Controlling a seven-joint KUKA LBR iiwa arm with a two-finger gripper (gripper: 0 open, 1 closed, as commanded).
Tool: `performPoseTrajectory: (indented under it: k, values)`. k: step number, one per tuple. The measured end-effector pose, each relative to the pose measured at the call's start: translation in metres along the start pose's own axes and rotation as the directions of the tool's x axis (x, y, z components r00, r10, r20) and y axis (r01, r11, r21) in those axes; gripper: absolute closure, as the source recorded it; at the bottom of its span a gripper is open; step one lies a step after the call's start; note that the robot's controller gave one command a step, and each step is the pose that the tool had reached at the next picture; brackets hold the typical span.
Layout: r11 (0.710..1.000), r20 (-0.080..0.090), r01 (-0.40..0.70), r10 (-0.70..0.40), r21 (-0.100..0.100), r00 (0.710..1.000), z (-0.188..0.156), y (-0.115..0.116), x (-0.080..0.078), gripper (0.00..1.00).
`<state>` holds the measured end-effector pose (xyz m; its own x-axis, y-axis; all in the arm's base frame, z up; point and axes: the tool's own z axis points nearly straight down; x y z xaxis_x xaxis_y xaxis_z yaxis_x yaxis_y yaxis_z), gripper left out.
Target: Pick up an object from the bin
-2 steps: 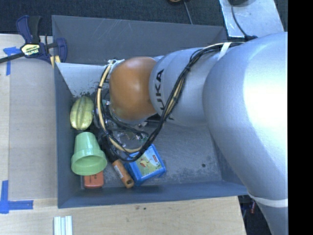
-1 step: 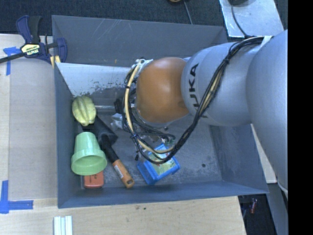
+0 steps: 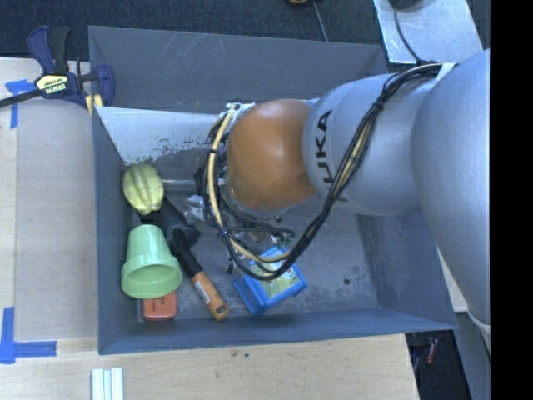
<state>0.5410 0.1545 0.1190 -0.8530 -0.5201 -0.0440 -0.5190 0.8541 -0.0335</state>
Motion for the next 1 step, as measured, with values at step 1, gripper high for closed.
performPoseTrajectory:
  k: [1]
  values:
    - [1.0, 0.006, -0.014, 0.014, 0.001, 1.0, 0.0506, -0.031, -0.0361, 0.0]
